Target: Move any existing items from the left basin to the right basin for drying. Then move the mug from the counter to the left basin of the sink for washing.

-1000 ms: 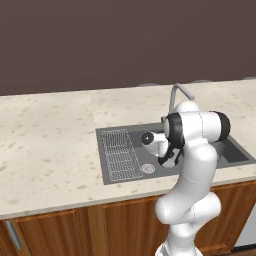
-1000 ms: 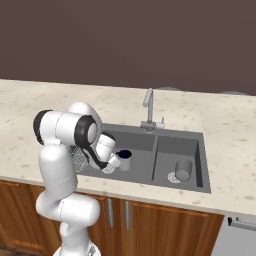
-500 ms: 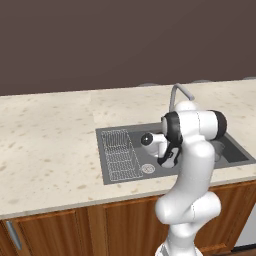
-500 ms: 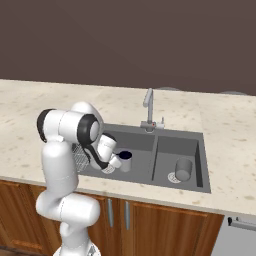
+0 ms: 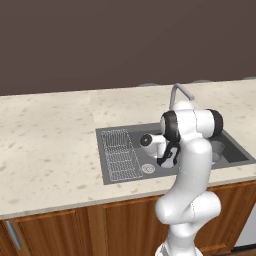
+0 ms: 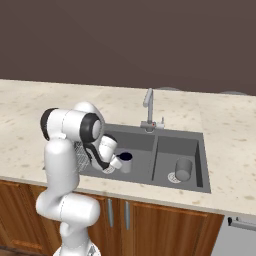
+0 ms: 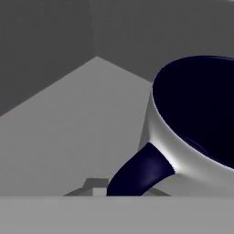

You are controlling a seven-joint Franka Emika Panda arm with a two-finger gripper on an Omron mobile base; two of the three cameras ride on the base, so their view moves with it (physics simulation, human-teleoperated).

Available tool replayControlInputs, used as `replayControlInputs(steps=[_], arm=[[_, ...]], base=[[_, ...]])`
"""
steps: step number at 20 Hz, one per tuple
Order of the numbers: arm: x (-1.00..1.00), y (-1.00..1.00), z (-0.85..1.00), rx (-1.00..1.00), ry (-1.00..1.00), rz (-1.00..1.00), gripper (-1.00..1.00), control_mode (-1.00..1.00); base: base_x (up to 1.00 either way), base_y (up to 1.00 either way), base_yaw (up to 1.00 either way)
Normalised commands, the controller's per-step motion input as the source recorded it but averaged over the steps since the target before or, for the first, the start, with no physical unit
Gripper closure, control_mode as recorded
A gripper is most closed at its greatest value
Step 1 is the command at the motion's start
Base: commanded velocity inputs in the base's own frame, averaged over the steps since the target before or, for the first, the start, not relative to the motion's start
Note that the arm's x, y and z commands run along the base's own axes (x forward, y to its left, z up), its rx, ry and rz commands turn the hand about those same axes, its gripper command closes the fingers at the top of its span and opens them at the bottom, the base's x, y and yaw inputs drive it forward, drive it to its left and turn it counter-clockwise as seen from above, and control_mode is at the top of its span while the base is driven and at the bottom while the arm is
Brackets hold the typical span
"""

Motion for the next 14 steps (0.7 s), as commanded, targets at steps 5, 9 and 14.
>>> replayControlInputs(steps=[5,9,14], arm=[[0.0,0.0,-0.21,0.0,0.0,0.0,1.0,-1.0],[0.0,0.0,-0.18,0.02,0.0,0.0,1.0,-1.0],[0.0,0.0,-0.2,0.03,-0.02,0.0,1.0,-1.0]], base=[[0.0,0.0,0.0],[0.0,0.0,0.0],[0.0,0.0,0.0]])
